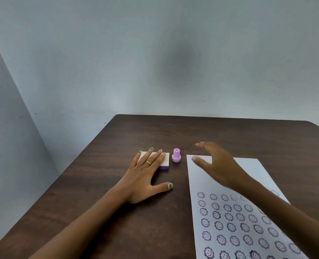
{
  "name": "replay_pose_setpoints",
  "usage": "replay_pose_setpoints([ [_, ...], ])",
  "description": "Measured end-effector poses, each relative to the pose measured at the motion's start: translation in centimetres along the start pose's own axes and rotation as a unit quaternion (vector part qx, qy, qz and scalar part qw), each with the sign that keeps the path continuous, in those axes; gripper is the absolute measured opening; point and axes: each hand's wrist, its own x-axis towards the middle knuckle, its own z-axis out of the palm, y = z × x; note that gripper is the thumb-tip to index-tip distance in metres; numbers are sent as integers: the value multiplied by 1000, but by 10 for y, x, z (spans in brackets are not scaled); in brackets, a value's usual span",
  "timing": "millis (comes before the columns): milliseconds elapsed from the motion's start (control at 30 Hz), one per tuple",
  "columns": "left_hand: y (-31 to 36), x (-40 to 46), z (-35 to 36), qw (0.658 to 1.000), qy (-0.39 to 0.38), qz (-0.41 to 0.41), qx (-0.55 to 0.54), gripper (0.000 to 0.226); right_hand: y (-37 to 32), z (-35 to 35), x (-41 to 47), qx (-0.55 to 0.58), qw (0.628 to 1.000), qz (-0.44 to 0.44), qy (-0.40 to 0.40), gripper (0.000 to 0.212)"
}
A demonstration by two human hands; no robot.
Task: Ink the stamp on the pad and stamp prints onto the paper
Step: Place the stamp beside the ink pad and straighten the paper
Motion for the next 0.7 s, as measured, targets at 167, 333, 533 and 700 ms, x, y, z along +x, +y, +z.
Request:
replay_pose_setpoints([
  [167,1,0,-1,1000,-9,-8,-8,90,14,20,-42,-140,983,48,-107,76],
  [333,2,-1,-1,1000,-14,-13,-13,89,18,34,-41,-191,977,36,-92,91],
  [533,-2,4,-1,999,-7,-25,-40,84,22,36,-16,-202,974,18,-103,92],
  [700,-3,9,-1,998,-3,-27,-49,82,26,37,3,-209,971,13,-117,81],
])
